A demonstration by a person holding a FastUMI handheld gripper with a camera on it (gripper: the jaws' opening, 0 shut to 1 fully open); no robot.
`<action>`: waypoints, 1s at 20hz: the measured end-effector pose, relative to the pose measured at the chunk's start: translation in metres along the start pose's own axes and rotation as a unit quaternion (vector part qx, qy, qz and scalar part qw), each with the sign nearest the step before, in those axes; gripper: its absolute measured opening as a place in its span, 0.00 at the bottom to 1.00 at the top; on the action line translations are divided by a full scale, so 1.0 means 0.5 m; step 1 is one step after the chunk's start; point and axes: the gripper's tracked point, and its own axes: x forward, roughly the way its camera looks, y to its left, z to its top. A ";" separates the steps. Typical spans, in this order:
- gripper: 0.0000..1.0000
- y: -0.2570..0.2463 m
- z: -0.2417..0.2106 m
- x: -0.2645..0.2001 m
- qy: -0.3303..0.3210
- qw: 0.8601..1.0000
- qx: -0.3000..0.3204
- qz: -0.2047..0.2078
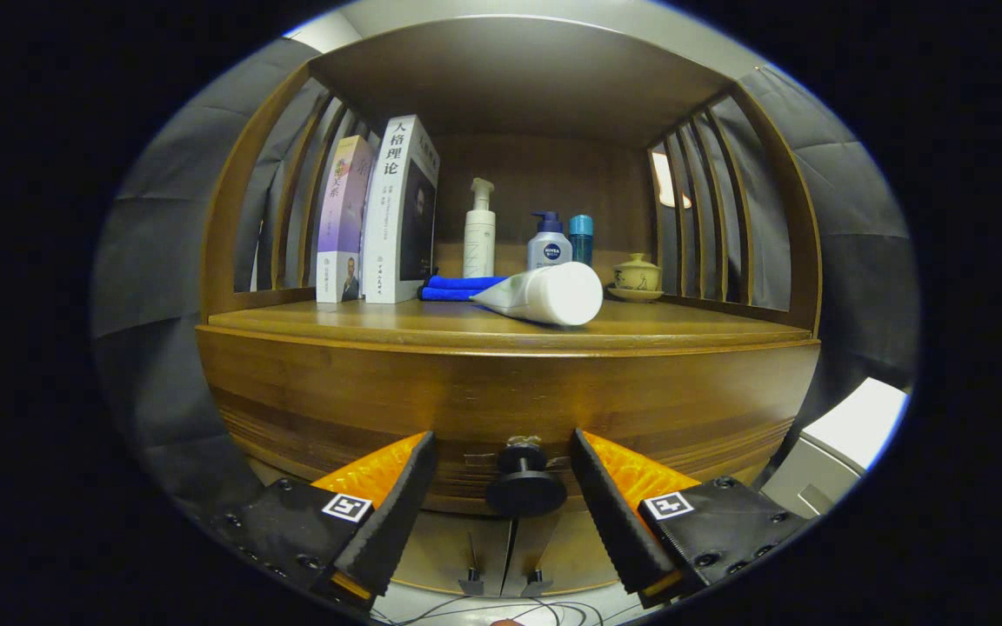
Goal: Pull open the drawer, take out the items inside it, and place them on the countertop above the cabinet.
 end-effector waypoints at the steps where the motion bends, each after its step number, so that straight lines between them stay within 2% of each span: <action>1: 0.98 0.001 0.003 -0.003 -0.003 1.000 -0.001 0.001; 6: 0.99 -0.014 0.065 -0.070 -0.029 0.999 0.026 0.027; 14: 0.99 -0.120 0.174 -0.226 -0.056 0.997 0.050 0.022; 20: 0.98 -0.158 0.228 -0.360 -0.067 0.995 0.054 0.042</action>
